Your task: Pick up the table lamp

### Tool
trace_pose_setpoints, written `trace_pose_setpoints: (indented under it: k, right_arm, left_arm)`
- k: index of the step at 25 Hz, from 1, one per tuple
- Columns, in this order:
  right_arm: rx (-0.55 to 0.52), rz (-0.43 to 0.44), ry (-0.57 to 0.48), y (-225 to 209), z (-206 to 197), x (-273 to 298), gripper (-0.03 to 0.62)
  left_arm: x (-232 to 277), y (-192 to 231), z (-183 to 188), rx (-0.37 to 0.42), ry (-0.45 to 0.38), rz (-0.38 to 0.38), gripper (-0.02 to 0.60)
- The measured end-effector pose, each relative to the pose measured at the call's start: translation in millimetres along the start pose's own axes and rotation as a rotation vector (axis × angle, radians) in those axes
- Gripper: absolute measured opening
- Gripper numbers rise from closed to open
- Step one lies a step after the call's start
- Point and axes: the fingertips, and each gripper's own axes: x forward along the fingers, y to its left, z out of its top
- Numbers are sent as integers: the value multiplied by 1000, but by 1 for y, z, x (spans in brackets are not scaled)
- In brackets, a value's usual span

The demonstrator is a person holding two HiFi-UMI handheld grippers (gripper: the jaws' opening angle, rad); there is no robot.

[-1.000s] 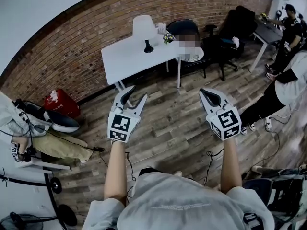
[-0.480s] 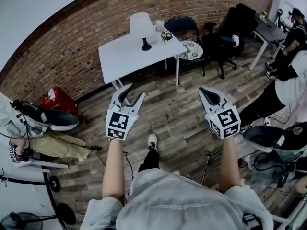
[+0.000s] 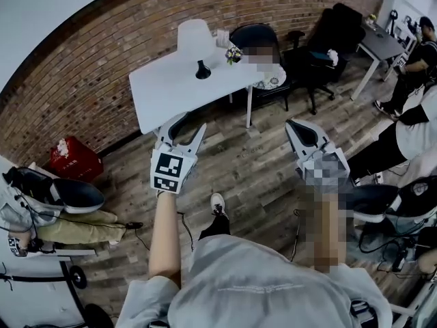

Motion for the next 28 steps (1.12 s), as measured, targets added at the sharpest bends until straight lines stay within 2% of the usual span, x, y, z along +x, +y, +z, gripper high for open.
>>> trace_pose_setpoints:
  k: [7, 16, 22, 28]
  right_arm:
    - [-26, -19, -1, -31, 20, 92, 14]
    - [-8, -44, 26, -67, 24, 211, 12]
    - [-15, -40, 61, -83, 9, 274, 12]
    - [34, -13, 70, -99, 2, 338, 14]
  left_arm:
    - [67, 81, -10, 8, -33, -21, 183]
    - [146, 179, -39, -4, -24, -36, 179]
    - [197, 216, -74, -42, 5, -59, 179]
    - [242, 246, -112, -88, 70, -71, 179]
